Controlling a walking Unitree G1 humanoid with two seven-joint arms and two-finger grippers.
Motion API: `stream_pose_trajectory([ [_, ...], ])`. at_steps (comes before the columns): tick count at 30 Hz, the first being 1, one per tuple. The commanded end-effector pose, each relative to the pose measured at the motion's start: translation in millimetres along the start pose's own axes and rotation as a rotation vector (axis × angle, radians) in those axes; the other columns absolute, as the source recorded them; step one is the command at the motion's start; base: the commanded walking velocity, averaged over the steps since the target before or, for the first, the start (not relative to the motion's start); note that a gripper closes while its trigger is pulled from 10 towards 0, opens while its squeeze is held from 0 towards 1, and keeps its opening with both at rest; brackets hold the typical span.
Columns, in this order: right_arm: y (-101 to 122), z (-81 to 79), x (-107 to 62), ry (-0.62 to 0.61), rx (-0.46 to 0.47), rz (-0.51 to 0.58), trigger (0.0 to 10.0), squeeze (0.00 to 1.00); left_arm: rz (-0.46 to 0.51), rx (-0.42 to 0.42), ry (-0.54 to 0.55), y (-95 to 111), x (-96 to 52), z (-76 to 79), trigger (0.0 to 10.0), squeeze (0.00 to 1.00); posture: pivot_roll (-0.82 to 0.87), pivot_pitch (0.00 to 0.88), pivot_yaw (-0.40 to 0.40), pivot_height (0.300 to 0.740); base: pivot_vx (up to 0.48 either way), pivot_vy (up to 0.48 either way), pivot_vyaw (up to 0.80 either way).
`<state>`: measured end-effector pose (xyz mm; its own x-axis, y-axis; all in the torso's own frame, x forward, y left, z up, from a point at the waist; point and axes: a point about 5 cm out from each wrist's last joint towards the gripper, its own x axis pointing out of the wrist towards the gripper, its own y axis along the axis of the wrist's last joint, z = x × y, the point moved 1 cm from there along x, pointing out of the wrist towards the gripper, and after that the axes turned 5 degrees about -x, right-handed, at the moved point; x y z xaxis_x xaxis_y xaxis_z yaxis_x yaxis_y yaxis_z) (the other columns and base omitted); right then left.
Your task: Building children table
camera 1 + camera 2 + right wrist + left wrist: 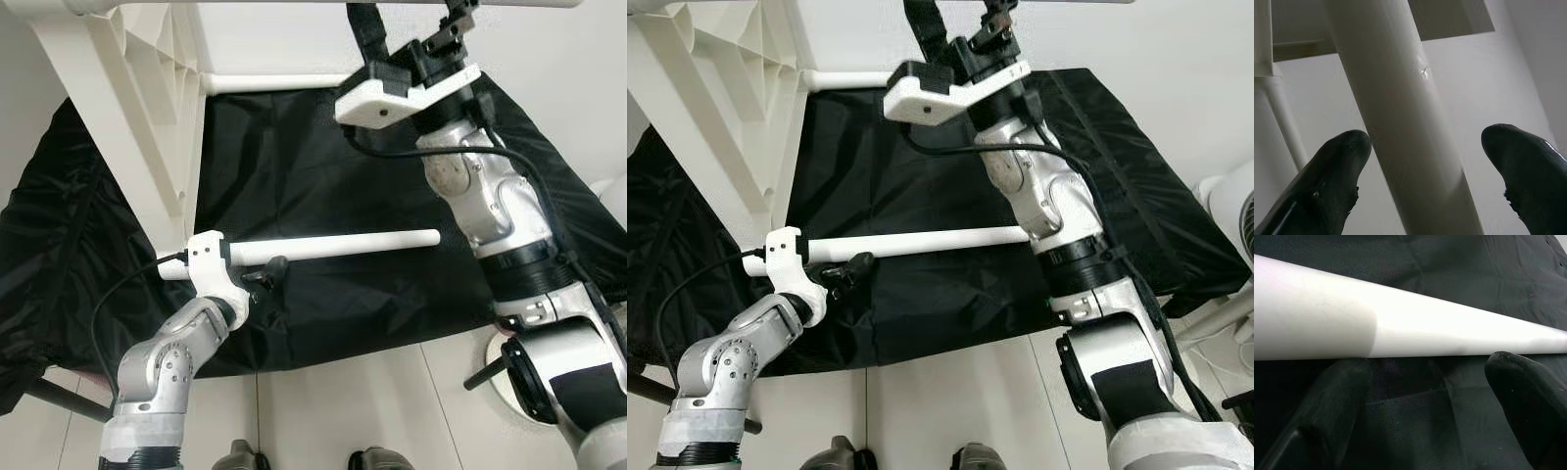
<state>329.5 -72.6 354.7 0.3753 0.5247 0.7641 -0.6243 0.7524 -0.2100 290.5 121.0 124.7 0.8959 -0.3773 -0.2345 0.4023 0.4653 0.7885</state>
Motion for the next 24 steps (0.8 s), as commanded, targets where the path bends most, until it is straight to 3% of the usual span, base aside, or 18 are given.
stream_pose_trajectory([
  [1,3,0.4,4.0,0.011,0.003,0.018,10.0,0.00,0.000,0.008,-0.013,-1,-1.6,-0.2,10.0,0.00,-0.10,0.064,0.059,0.740,0.000,0.000,0.00],
  [7,3,0.4,4.0,0.011,0.003,0.018,10.0,0.00,0.000,0.008,-0.013,-1,-1.6,-0.2,10.0,0.00,-0.10,0.064,0.059,0.740,0.000,0.000,0.00],
  [8,-9,4.7,21.9,0.146,-0.055,-0.020,0.0,0.00,-0.001,-0.001,-0.019,-1,1.4,3.1,10.0,0.00,-0.11,0.068,0.064,0.740,0.000,0.000,0.00],
  [12,-15,12.7,31.7,0.200,-0.080,-0.048,0.0,0.00,-0.001,-0.010,-0.025,0,4.9,7.4,10.0,0.00,-0.11,0.068,0.064,0.740,0.000,0.000,0.00],
  [17,-23,14.6,27.6,0.208,0.022,-0.158,0.0,0.00,0.017,-0.029,-0.004,2,9.7,9.3,10.0,0.00,-0.11,0.072,0.066,0.740,0.000,0.000,0.00],
  [19,-23,14.6,27.6,0.208,0.022,-0.158,0.0,0.00,0.017,-0.029,-0.004,2,9.7,9.3,10.0,0.00,-0.11,0.072,0.066,0.740,0.000,0.000,0.00],
  [24,-27,19.0,24.3,0.198,0.107,-0.241,0.0,0.00,0.085,-0.111,0.058,16,19.1,9.3,10.0,0.00,-0.12,0.072,0.065,0.740,0.000,0.000,0.00],
])
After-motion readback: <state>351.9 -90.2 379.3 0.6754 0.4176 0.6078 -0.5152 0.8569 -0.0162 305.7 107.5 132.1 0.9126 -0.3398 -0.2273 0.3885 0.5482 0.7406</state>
